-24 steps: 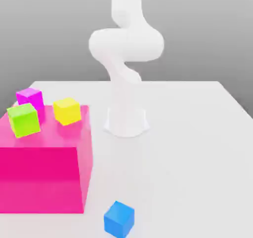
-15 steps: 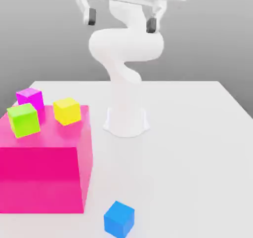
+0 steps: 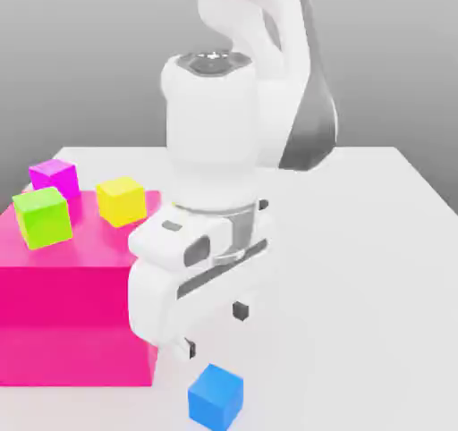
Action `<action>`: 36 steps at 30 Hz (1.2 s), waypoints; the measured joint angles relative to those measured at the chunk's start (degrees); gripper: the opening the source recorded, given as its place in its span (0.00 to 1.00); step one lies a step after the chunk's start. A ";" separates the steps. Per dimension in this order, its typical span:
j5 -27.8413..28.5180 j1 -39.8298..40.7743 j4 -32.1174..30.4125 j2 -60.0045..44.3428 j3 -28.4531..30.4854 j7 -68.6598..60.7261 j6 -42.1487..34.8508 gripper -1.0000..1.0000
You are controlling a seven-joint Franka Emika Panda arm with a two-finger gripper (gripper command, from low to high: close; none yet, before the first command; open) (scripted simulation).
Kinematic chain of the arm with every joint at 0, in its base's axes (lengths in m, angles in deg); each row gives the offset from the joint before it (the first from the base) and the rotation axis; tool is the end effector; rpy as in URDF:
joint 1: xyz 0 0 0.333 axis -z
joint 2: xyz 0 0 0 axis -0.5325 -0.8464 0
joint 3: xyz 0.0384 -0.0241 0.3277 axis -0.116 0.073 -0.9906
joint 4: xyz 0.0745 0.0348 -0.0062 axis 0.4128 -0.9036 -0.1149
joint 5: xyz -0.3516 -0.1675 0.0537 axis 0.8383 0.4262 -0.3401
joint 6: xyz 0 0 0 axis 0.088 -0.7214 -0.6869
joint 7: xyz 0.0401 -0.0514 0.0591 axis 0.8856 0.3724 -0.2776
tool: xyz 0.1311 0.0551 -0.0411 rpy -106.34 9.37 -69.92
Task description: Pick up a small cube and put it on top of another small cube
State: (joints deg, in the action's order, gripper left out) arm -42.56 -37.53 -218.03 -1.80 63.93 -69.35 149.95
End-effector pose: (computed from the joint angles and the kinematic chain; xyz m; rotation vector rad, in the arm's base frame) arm 0.4757 -0.0161 0.1941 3.1202 0.3106 0.0560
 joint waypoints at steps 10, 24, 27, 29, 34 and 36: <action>-2.50 2.77 1.31 -12.39 -3.22 -4.61 8.92 0.00; 7.59 4.38 2.53 7.27 1.83 2.79 -7.85 0.00; 12.34 8.42 3.44 13.54 2.24 7.74 -13.58 0.00; 15.23 10.05 4.04 17.75 2.57 10.87 -17.45 0.00; 19.67 16.14 3.93 28.28 3.90 18.93 -27.04 0.00; 19.80 19.21 2.92 32.40 4.82 22.15 -30.57 0.00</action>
State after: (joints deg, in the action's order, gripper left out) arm -22.76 -18.32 -215.11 30.60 68.74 -47.20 119.38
